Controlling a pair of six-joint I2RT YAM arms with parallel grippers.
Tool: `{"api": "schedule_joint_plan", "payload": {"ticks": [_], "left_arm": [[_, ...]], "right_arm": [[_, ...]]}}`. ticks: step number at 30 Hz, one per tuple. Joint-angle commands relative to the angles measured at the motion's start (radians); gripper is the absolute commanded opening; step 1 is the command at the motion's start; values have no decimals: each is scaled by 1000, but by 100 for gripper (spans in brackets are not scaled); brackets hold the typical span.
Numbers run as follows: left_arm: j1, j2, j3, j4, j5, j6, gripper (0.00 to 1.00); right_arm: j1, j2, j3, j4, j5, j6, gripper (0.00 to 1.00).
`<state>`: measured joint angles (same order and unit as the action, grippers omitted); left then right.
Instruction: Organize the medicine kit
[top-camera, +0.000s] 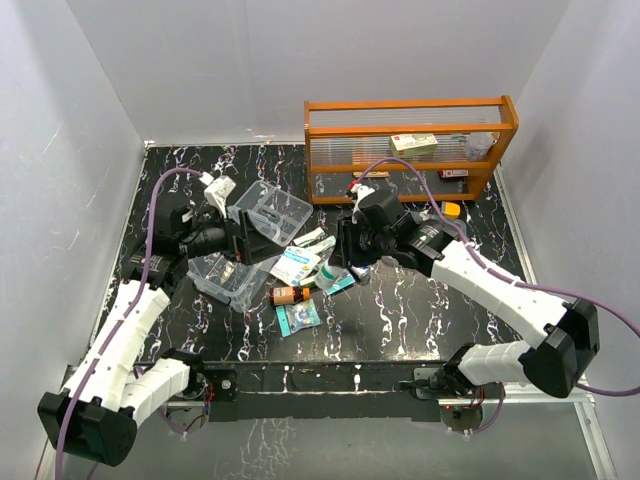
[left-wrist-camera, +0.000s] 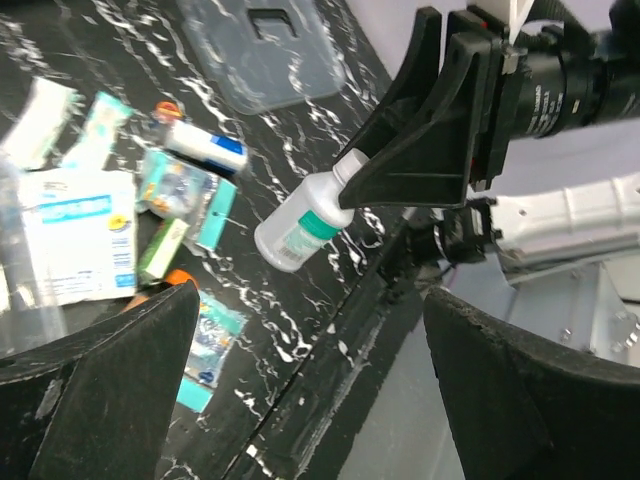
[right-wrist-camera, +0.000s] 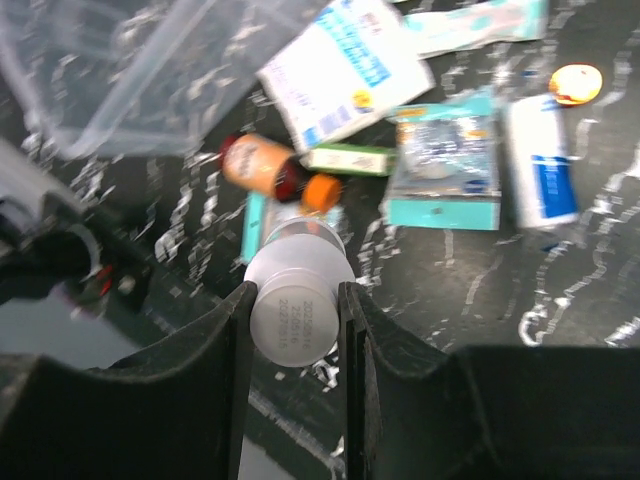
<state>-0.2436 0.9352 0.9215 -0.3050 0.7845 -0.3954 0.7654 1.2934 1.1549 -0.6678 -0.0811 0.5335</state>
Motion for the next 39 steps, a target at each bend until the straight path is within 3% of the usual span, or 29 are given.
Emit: {"api": "schedule_joint_plan", "payload": {"ticks": [1,11,17,22,29,39], "left_arm": [[-34,26,-39,143,200,-33,93],[-197,92,-122,221,293,-31,87],[-249,88,-177,371,354,-119,84],[-259,108,-194,338,323,-87,80],[-282,111,-213,418,314,-115,76],[-301,153,-186,302,374,-18,74]], "right_arm": [[-28,-59,61,74,-354,-80,14],[-40,-86,28,176,-655,-75,13],[-40,-52,20,198,-683,-73,12],[-39,-35,18,225,-718,-60,12],[-39,-11,40,198,-729,-119,12],[-39,29,66,200,-751,-139,10]]}}
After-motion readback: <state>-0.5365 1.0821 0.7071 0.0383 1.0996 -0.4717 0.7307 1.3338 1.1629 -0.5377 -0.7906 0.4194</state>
